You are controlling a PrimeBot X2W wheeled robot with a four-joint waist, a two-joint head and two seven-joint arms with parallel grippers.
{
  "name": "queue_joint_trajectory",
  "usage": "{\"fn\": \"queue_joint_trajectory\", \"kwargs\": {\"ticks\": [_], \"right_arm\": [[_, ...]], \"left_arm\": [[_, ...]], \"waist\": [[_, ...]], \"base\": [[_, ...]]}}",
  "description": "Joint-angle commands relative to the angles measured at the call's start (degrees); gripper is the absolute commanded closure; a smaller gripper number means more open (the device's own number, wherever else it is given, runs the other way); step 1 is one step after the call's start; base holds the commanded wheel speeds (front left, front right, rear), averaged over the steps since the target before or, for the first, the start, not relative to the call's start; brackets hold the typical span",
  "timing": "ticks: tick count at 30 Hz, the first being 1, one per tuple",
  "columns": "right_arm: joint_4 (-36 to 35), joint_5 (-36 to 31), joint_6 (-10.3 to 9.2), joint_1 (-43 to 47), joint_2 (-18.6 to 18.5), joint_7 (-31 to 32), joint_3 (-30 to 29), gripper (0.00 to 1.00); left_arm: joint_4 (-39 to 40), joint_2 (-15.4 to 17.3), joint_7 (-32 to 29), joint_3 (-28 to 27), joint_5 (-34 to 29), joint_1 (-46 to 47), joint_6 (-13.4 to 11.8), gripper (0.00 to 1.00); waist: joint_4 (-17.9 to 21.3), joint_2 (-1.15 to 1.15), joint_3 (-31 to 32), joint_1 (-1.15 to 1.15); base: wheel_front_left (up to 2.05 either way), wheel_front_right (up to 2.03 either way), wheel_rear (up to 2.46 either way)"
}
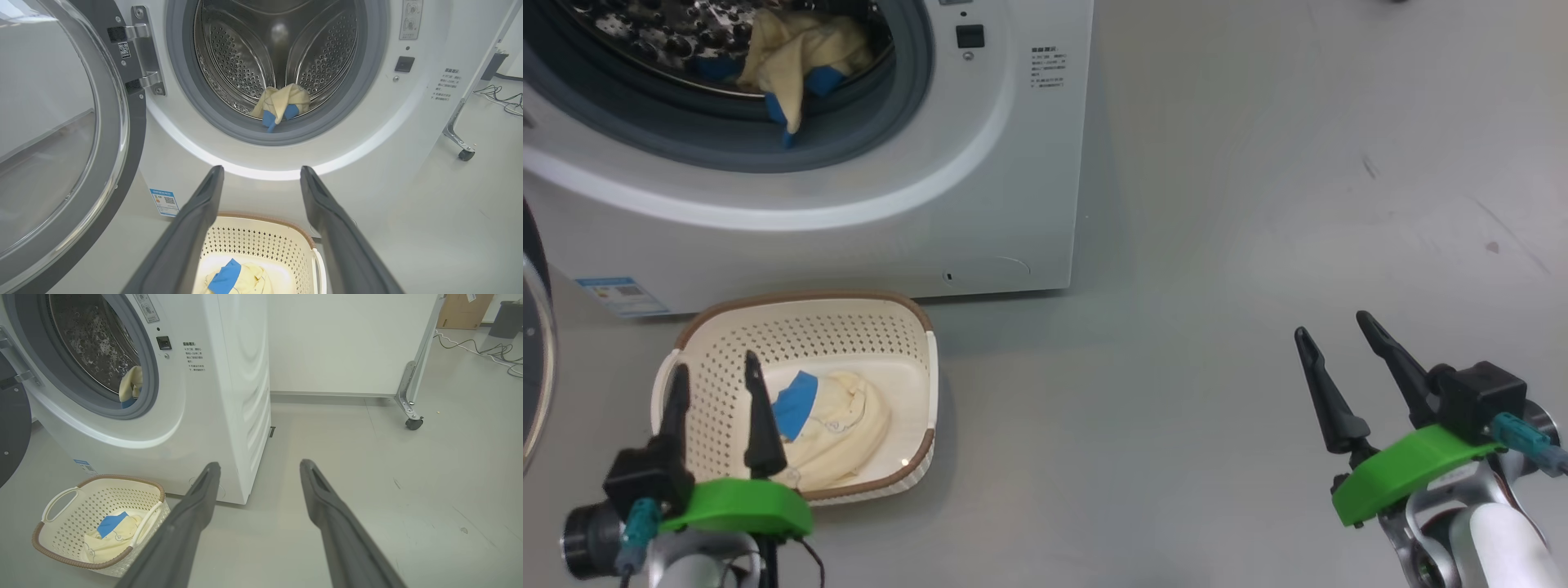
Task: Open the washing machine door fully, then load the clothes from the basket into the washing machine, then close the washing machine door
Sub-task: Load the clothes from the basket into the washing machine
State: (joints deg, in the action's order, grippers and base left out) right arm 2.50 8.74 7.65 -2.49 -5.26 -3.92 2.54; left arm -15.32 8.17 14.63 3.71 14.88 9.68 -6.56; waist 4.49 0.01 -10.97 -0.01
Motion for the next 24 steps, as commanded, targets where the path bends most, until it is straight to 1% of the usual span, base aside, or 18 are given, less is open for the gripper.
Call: {"fn": "queue_joint_trajectory", "kwargs": {"ticks": [1, 4, 10, 24], "right_arm": [[-2.5, -0.6, -0.16, -0.2, -1.2, 0.3, 0.8, 0.0], [-3.0, -0.8, -0.16, 0.3, -1.2, 0.6, 0.9, 0.0], [-3.7, -1.3, -0.16, 1.2, -1.2, 1.1, 1.0, 0.0], [-4.4, -1.3, -0.16, 3.4, -0.7, 2.4, 0.9, 0.0]], "left_arm": [[2.0, -0.1, 0.4, -0.5, -0.8, 0.2, 0.3, 0.0], [1.5, -1.0, 0.4, 1.1, -1.0, -0.9, 0.8, 0.0], [1.0, -1.6, 0.4, 2.0, -1.2, -2.0, 0.5, 0.0], [0.2, -1.4, 0.1, 2.7, -0.8, -4.1, 0.1, 0.0]], "waist": [[-1.4, -0.01, 1.4, 0.01], [-1.8, -0.01, 2.5, 0.01], [-2.1, -0.01, 4.2, 0.01], [-1.6, -0.01, 7.2, 0.01]], "base": [[0.0, 0.0, 0.0], [0.0, 0.0, 0.0], [0.0, 0.0, 0.0], [0.0, 0.0, 0.0]]}}
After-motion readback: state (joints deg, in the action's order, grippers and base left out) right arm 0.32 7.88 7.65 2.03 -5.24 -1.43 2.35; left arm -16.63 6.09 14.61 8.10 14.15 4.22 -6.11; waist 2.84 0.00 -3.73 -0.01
